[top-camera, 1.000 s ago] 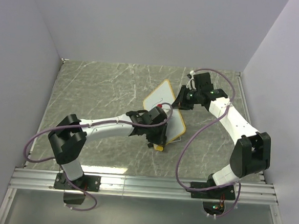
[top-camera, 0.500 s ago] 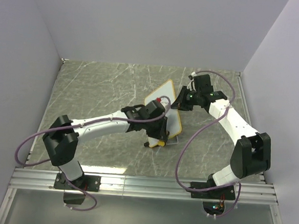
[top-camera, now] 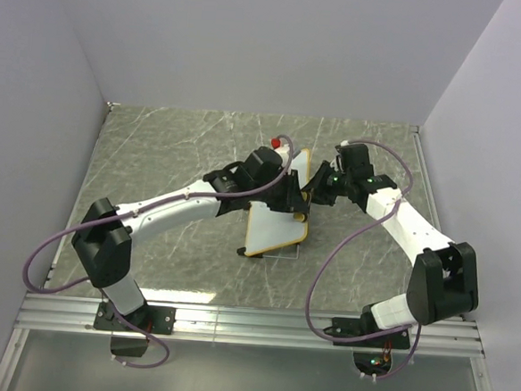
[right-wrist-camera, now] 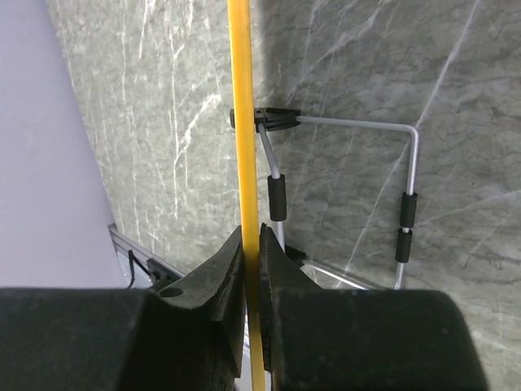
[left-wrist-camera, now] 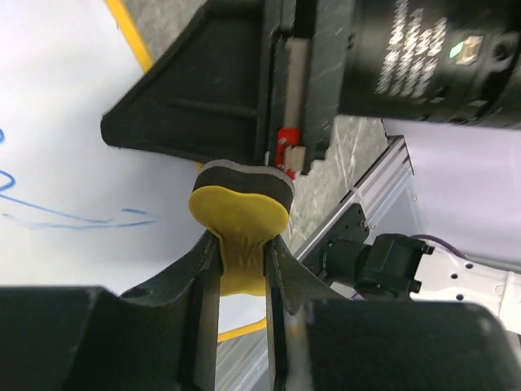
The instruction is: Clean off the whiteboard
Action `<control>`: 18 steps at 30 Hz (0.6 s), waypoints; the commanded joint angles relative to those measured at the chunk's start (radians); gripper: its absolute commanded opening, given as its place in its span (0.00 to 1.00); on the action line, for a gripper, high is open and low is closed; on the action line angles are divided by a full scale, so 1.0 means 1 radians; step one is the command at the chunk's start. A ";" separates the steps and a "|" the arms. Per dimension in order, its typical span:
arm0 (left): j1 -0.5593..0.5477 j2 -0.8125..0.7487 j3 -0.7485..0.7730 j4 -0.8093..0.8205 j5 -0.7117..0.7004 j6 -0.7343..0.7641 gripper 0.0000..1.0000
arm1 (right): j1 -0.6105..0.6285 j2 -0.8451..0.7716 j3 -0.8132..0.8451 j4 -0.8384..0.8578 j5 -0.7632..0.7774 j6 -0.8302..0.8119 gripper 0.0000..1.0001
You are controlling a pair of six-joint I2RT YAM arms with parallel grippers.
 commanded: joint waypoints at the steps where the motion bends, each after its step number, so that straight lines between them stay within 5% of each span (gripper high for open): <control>1: -0.028 0.014 -0.055 0.057 0.055 -0.016 0.00 | 0.022 0.002 -0.029 -0.069 -0.029 0.018 0.00; 13: 0.048 0.115 -0.149 -0.030 0.046 -0.008 0.00 | 0.022 0.002 -0.007 -0.066 -0.048 0.011 0.00; 18: 0.067 0.217 0.033 -0.154 0.004 0.093 0.00 | 0.023 0.003 -0.023 -0.068 -0.051 -0.014 0.00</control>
